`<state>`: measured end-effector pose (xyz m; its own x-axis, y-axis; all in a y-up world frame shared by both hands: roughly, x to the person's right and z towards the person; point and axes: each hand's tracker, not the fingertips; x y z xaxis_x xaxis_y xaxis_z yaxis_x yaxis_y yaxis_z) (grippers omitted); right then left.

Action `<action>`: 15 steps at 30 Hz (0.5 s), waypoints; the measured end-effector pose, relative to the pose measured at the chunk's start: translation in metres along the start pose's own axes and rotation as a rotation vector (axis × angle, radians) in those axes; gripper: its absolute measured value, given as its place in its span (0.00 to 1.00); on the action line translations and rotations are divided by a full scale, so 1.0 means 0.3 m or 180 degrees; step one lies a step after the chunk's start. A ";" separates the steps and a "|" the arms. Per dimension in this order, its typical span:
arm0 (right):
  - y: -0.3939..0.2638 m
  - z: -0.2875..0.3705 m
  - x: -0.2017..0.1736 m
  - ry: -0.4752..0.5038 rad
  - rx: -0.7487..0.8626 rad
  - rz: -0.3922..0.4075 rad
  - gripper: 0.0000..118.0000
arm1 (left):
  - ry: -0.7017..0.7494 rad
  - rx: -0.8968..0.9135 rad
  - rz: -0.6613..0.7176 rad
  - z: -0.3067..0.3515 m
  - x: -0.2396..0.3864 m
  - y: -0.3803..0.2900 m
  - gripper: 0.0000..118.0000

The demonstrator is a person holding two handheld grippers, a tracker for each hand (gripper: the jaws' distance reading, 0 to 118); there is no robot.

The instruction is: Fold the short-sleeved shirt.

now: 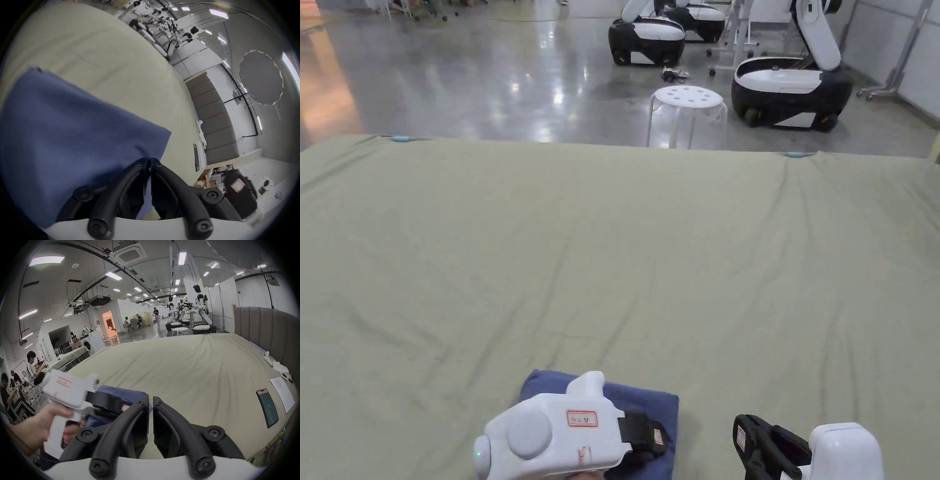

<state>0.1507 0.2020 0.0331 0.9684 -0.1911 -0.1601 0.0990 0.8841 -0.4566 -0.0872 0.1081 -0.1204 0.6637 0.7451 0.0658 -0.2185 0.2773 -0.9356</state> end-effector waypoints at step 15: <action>-0.115 -0.474 0.076 0.1307 -0.1093 -0.1127 0.06 | 0.0185 0.0837 -0.0250 0.659 -0.193 0.128 0.86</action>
<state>0.1367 0.1066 -0.0793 0.7173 -0.6545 -0.2391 0.2520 0.5636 -0.7866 -0.2756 0.1956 -0.0915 0.7243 0.6811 0.1074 -0.3378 0.4864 -0.8058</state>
